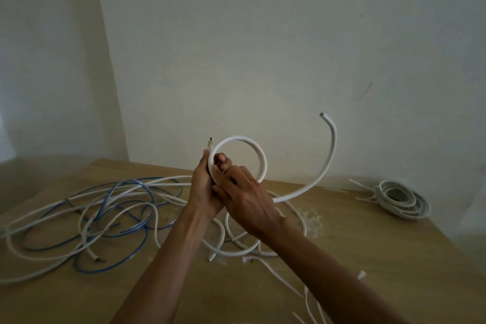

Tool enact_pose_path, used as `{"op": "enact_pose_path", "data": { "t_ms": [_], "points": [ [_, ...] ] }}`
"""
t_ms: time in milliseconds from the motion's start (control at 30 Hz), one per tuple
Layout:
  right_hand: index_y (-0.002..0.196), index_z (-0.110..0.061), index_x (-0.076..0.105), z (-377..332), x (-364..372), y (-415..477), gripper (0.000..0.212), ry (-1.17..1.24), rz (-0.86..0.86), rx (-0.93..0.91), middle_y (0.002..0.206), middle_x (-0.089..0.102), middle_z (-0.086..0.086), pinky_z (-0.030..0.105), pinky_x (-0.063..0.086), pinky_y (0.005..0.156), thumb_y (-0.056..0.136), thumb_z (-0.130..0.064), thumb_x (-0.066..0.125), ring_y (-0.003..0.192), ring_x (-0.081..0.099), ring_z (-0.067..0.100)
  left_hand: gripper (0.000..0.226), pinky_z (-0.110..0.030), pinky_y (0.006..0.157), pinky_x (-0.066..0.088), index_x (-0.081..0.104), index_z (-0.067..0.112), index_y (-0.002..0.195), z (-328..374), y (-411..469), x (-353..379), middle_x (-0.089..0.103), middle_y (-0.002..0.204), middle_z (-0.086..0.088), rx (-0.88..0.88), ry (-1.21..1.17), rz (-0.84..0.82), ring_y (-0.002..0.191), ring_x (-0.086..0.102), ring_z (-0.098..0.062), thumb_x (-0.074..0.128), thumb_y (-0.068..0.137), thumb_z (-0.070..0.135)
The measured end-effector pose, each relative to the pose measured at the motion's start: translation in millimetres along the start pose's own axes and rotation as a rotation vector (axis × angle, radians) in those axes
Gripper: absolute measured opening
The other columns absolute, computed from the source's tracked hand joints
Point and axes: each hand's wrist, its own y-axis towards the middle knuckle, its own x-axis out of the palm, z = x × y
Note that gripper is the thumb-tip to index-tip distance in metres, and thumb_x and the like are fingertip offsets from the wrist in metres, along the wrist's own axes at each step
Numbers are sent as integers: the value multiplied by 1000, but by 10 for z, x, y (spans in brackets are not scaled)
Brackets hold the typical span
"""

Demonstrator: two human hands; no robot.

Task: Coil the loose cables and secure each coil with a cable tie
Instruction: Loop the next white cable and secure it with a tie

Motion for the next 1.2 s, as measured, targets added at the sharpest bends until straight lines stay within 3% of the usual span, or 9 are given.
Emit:
{"op": "enact_pose_path", "data": {
  "t_ms": [167, 267, 600, 733, 833, 900, 1000, 1100, 1200],
  "points": [
    [112, -5, 72, 255, 33, -198, 23, -76, 109, -183, 113, 52, 5, 33, 45, 54, 96, -22, 69, 86, 50, 20, 57, -25, 56, 49, 43, 18, 59, -118, 29, -151, 40, 55, 4, -89, -85, 69, 53, 46, -13, 32, 107, 47],
    [106, -7, 76, 388, 141, -397, 17, -117, 113, -276, 120, 65, 4, 29, 49, 63, 95, -20, 71, 94, 58, 19, 60, -18, 30, 32, 35, 22, 47, -283, 41, -237, 30, 43, 7, -158, -95, 202, 35, 34, -9, 34, 105, 39],
    [98, -10, 50, 465, 143, -886, 3, -9, -93, -113, 87, 57, 13, 43, 45, 59, 96, -9, 50, 74, 48, 26, 56, -15, 35, 17, 30, 22, 46, -494, 183, -440, 21, 39, 6, -141, -134, 423, 28, 17, -10, 31, 100, 36],
    [97, -5, 63, 661, -132, -844, 15, -120, 210, 264, 96, 61, 12, 37, 43, 74, 94, -17, 56, 86, 52, 25, 47, -15, 37, 16, 26, 23, 56, -399, 230, -537, 20, 39, 6, -22, -122, 504, 30, 16, -12, 32, 101, 38],
    [113, -6, 56, 836, -463, -657, 26, 54, 394, 812, 85, 59, 2, 26, 40, 63, 98, -25, 62, 72, 54, 16, 53, -17, 38, 15, 28, 23, 51, -346, 250, -552, 19, 40, 6, 30, -82, 468, 31, 16, -11, 32, 101, 39],
    [126, -11, 52, 987, -600, -609, 39, 191, 244, 1093, 73, 63, -3, 22, 40, 54, 99, -37, 61, 63, 60, 9, 55, -18, 38, 15, 29, 24, 49, -373, 249, -525, 19, 41, 6, 23, -1, 425, 33, 15, -11, 34, 101, 41],
    [123, -10, 61, 1194, -714, -657, 32, 368, 88, 1138, 61, 67, 1, 22, 44, 51, 105, -35, 52, 51, 60, 9, 57, -18, 39, 15, 29, 24, 47, -405, 236, -485, 17, 41, 6, 16, 90, 362, 34, 14, -11, 36, 101, 42],
    [124, -4, 64, 1236, -840, -624, 42, 864, 93, 1268, 84, 76, 15, 28, 47, 58, 109, -30, 34, 64, 65, 19, 60, -23, 42, 13, 30, 25, 47, -379, 222, -481, 18, 41, 6, 75, 236, 295, 35, 14, -10, 38, 103, 45],
    [114, -3, 69, 1236, -929, -586, 65, 1204, 39, 1442, 94, 74, 20, 31, 52, 65, 103, -58, 36, 74, 69, 23, 59, -26, 46, 13, 33, 27, 46, -336, 198, -448, 19, 42, 4, 241, 565, 210, 38, 16, -11, 44, 99, 49]
  ]
}}
